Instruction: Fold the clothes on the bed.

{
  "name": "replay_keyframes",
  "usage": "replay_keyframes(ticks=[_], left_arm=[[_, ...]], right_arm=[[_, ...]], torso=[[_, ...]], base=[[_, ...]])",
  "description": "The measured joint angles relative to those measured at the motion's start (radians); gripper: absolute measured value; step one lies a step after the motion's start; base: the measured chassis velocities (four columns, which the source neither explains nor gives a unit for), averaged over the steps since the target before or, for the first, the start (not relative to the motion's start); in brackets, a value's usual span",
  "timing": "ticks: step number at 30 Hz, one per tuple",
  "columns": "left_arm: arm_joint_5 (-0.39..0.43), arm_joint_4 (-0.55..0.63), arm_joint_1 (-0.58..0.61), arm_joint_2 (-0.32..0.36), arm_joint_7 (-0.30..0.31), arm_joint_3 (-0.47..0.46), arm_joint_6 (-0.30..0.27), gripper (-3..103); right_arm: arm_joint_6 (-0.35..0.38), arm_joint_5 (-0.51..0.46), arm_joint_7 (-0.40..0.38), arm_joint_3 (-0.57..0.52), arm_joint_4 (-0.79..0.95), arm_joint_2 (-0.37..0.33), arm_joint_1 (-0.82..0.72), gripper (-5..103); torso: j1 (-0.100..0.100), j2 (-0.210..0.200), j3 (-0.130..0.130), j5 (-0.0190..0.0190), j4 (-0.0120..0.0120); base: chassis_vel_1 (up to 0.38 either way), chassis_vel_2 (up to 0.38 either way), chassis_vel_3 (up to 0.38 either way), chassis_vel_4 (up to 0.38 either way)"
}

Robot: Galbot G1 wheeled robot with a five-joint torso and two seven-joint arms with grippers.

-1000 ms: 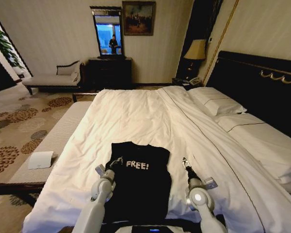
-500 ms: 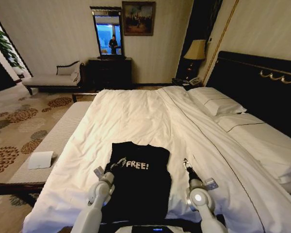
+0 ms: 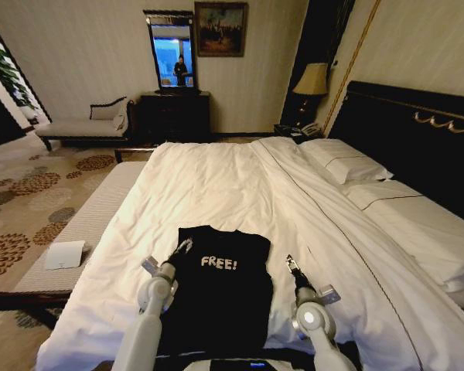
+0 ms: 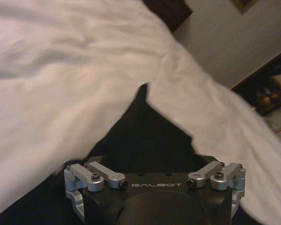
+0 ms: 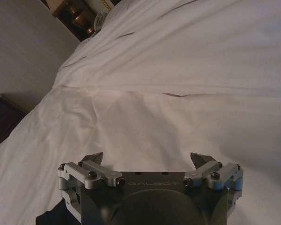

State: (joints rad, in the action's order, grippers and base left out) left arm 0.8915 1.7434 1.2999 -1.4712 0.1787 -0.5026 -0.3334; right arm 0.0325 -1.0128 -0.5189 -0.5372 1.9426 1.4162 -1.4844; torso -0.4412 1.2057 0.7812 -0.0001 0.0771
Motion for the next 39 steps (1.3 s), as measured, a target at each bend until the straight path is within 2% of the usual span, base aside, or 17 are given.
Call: replay_keyframes(ticks=[8, 14, 16, 19, 20, 24, 25, 29, 35, 39], left_arm=[[-0.012, 0.11, 0.163, 0.027, -0.002, -0.043, -0.004, 100], [0.002, 0.197, 0.202, 0.032, -0.006, -0.08, -0.004, 100], [0.029, 0.238, 0.199, 0.045, -0.004, -0.103, -0.004, 100], [0.055, 0.261, 0.183, 0.072, 0.007, -0.157, -0.002, 100], [0.055, 0.261, 0.183, 0.072, 0.007, -0.157, -0.002, 100], [0.04, 0.218, 0.155, 0.101, 0.043, -0.212, 0.003, 100], [0.04, 0.218, 0.155, 0.101, 0.043, -0.212, 0.003, 100], [0.034, 0.207, 0.148, 0.098, 0.064, -0.236, 0.004, 100], [0.042, 0.218, 0.14, 0.092, 0.082, -0.243, 0.002, 100], [0.052, 0.242, 0.141, 0.095, 0.1, -0.244, -0.004, 100]], right_arm=[[0.0, -0.006, -0.014, -0.007, 0.001, -0.008, 0.008, 100], [0.004, -0.02, 0.001, -0.003, -0.048, -0.056, 0.056, 100], [0.009, -0.028, 0.044, -0.003, -0.077, -0.091, 0.077, 100], [0.021, -0.075, 0.15, 0.007, -0.126, -0.14, 0.112, 100], [0.021, -0.075, 0.15, 0.007, -0.126, -0.14, 0.112, 100], [0.044, -0.092, 0.34, 0.049, -0.23, -0.191, 0.175, 100], [0.044, -0.092, 0.34, 0.049, -0.23, -0.191, 0.175, 100], [0.067, -0.092, 0.476, 0.094, -0.299, -0.181, 0.239, 100], [0.061, -0.054, 0.491, 0.133, -0.363, -0.145, 0.3, 100], [0.053, -0.038, 0.425, 0.139, -0.416, -0.123, 0.339, 100]], torso=[[0.0, 0.0, 0.0, 0.0001, 0.0], [0.0, 0.0, 0.0, 0.0002, -0.0003], [0.0, 0.0, 0.0, 0.0001, -0.0001], [0.0, 0.0, 0.0, 0.0002, 0.0001], [0.0, 0.0, 0.0, 0.0002, 0.0001], [0.0, 0.0, 0.0, -0.0002, 0.0001], [0.0, 0.0, 0.0, -0.0002, 0.0001], [0.0, 0.0, 0.0, -0.0001, 0.0], [0.0, 0.0, 0.0, 0.0, -0.0003], [0.0, 0.0, 0.0, 0.0001, 0.0]], base=[[0.0, 0.0, 0.0, 0.0], [0.0, 0.0, 0.0, 0.0], [0.0, 0.0, 0.0, 0.0], [0.0, 0.0, 0.0, 0.0], [0.0, 0.0, 0.0, 0.0], [0.0, 0.0, 0.0, 0.0], [0.0, 0.0, 0.0, 0.0], [0.0, 0.0, 0.0, 0.0], [0.0, 0.0, 0.0, 0.0], [0.0, 0.0, 0.0, 0.0]])
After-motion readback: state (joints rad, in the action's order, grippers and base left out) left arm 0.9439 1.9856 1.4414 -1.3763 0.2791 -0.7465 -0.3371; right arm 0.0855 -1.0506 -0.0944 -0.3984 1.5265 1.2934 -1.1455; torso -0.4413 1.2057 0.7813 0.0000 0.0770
